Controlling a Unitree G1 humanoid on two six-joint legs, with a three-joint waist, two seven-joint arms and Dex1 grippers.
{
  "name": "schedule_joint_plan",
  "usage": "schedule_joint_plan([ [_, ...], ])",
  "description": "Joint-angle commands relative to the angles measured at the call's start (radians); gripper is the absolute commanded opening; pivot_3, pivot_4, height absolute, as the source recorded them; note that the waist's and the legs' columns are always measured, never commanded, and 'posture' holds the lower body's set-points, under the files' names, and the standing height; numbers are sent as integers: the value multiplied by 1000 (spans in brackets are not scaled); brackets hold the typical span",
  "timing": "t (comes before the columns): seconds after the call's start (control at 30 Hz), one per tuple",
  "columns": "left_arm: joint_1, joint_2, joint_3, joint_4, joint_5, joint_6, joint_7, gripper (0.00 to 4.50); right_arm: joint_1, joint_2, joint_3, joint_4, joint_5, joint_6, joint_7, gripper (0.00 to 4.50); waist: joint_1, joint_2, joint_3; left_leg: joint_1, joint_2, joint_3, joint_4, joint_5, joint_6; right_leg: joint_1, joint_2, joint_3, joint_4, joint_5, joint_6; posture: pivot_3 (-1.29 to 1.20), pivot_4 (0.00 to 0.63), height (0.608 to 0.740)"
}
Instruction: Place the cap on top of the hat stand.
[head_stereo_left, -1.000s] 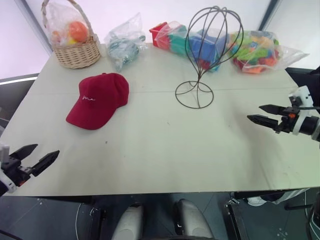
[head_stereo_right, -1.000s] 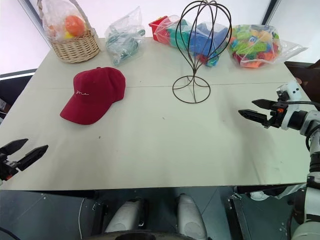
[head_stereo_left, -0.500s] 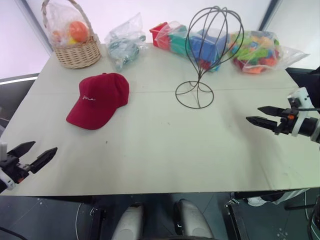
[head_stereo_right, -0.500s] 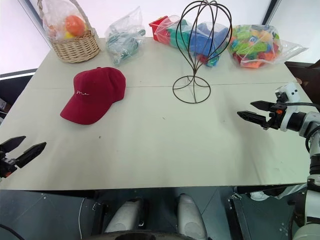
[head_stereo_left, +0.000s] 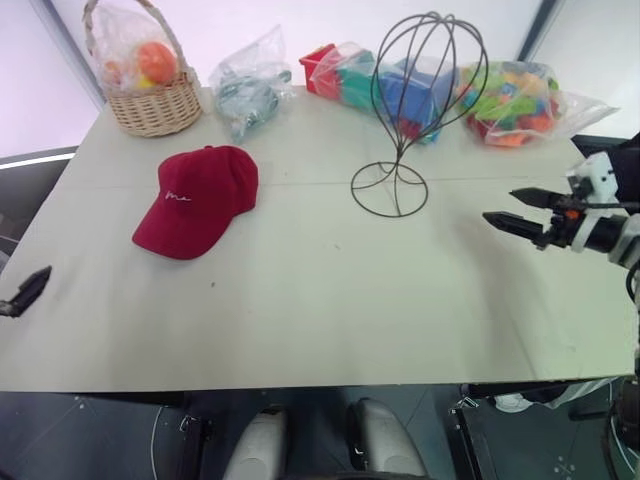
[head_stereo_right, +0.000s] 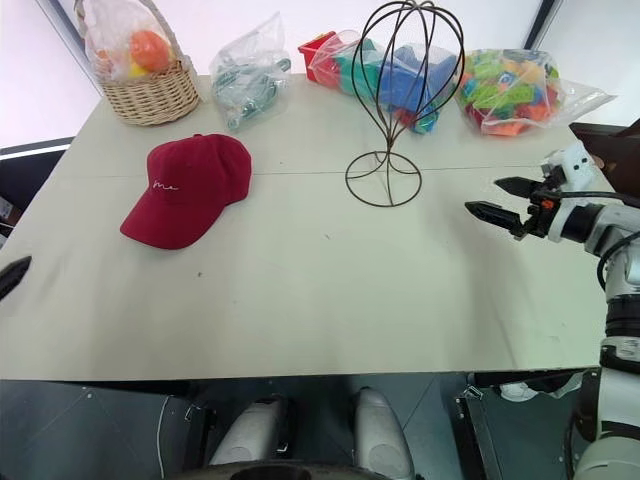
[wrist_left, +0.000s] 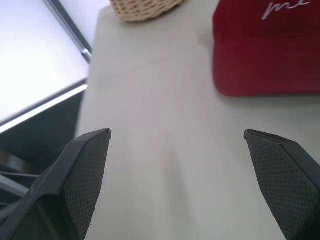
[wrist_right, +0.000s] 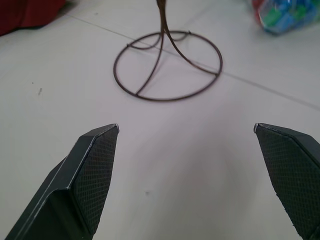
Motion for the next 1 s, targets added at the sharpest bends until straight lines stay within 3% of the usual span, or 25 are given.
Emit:
schedule_joint_plan([
  [0.03,-28,38,-1,27,16,-53,-30,4500,8,-14,-4,-149,39,20,25,4448,-1,0,0,0,0,0,0,0,0,0,0,0,0,0,0,0,150,739],
  [0.2,-83,62,-60,82,26,-67,-69,4500,65,-78,-6,-478,193,211,115,4448,0,1,1,-1,0,-1,-1,0,0,-1,0,0,0,0,0,0,150,739],
  [0.47,-142,51,-134,115,73,-127,-58,4500,73,-85,-70,-711,372,389,44,4448,1,0,0,-1,0,-1,-1,0,0,0,0,0,0,0,0,0,150,739],
  [0.57,-111,95,-196,160,250,-373,-15,4500,62,-83,-61,-729,378,391,21,4448,2,0,0,-1,0,-1,-1,0,0,0,0,0,-1,0,0,0,150,739],
  [0.8,-151,119,-296,315,490,-899,160,4500,7,-76,-14,-649,347,344,25,4448,3,0,0,-1,0,0,-1,0,0,0,-1,0,-3,0,0,0,150,739],
  [1.0,-277,175,-403,523,859,-1193,539,4500,-10,-71,12,-598,327,317,30,4448,2,0,0,-2,0,0,-1,-1,1,0,-1,-1,-6,2,3,0,150,739],
])
